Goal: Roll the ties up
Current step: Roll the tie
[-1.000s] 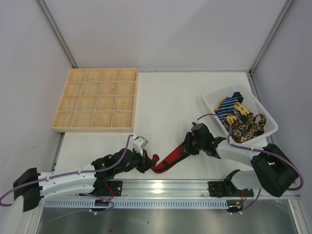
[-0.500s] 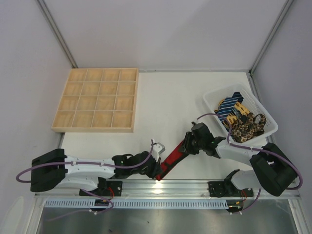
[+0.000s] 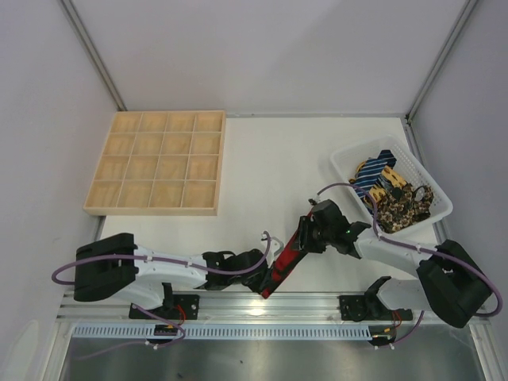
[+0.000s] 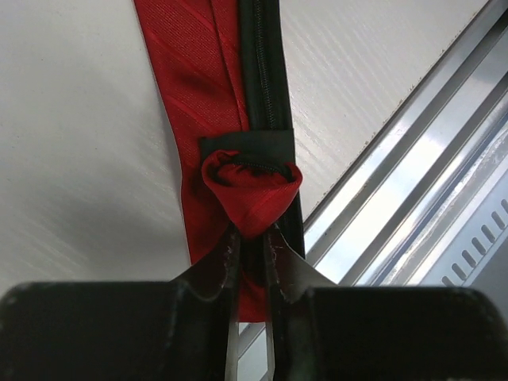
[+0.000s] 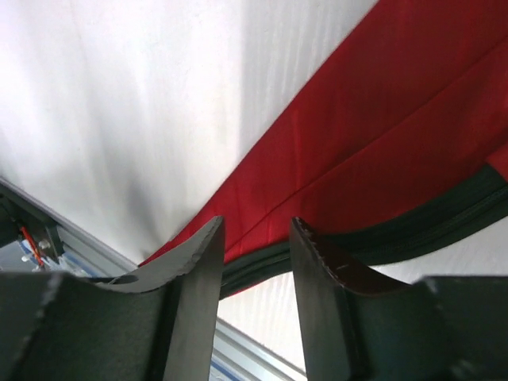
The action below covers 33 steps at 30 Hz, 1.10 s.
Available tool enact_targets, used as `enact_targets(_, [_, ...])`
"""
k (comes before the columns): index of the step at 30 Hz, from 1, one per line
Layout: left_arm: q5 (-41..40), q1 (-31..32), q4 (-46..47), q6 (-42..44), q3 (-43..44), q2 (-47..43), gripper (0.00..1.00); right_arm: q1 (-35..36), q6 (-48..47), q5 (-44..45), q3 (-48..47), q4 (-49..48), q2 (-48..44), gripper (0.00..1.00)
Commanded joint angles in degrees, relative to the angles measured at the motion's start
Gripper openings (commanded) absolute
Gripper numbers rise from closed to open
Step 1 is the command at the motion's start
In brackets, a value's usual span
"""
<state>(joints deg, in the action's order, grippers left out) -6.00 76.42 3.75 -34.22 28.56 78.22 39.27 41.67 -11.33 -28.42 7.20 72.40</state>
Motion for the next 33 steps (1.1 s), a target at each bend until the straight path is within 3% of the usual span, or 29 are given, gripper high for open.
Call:
enact_targets(1, [-1.38,0.48,1.0,0.64,1.94,1.5,0.16,0.11,-2.82,-3.32,-2.51,5.54,-4.54,0.46])
enact_targets(7, [-0.86,0.48,2.23,-0.06,2.03,2.2,0.21,1.95,-1.86,-15.11,2.66,0.2,-7.97,0.48])
enact_targets(12, [-1.03,0.48,2.05,0.12,1.85,1.59,0.23,4.5,1.03,-21.44,10.57,-11.93,-9.38,0.5])
enact_targets(19, [-0.86,0.48,2.14,0.38,1.85,1.59,0.25,7.14,3.68,-21.81,15.15,-23.89,-6.05,0.55])
enact_targets(28, [-0.77,0.48,2.75,0.03,1.06,1.24,0.29,8.37,3.33,-18.11,13.31,-21.44,-9.03,0.53])
enact_targets(33, [-0.59,0.57,3.55,0.03,0.71,0.89,0.3,8.28,2.45,-19.16,12.69,-23.02,-6.14,0.51])
